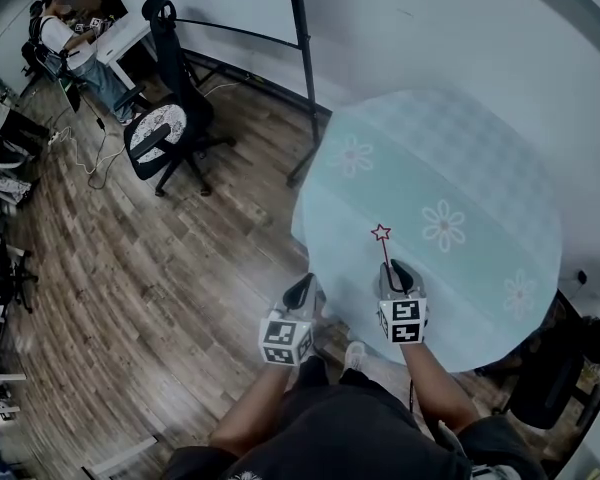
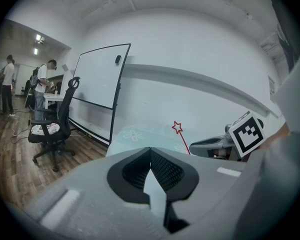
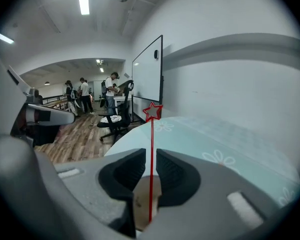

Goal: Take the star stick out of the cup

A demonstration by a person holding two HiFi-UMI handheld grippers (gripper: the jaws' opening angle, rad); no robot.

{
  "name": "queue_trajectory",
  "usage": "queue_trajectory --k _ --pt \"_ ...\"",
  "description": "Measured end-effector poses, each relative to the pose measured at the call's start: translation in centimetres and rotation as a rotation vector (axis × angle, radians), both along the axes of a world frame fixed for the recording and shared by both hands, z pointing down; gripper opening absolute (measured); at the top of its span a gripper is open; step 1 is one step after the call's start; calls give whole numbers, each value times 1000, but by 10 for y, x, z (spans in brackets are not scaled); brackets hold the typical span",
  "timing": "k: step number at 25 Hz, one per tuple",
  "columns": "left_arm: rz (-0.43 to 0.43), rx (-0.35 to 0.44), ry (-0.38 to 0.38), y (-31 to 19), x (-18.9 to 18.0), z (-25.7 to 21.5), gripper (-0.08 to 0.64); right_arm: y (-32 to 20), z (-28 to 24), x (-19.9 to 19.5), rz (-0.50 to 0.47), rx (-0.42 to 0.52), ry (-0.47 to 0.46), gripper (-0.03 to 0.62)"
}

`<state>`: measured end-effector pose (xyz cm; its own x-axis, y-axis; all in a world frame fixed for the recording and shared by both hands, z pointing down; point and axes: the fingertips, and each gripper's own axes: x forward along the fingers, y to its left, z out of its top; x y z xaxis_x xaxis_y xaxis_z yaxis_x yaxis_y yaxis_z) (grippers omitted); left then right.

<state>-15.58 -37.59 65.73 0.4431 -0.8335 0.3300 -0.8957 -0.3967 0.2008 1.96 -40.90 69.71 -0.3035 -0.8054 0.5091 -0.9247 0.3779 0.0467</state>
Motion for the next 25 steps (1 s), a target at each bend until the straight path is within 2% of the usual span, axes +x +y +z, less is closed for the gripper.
queue_trajectory --k 11,14,20,25 --pt "18 -6 -12 -2 1 6 5 -13 11 -2 11 -70 68 48" --pt "10 -9 0 -3 -3 3 5 -13 8 -3 23 -54 90 23" --pt "4 0 1 -1 -8 -1 6 -9 4 -8 29 -33 82 21" --pt "8 4 -2 3 -6 -8 6 -7 -13 -3 58 26 85 21"
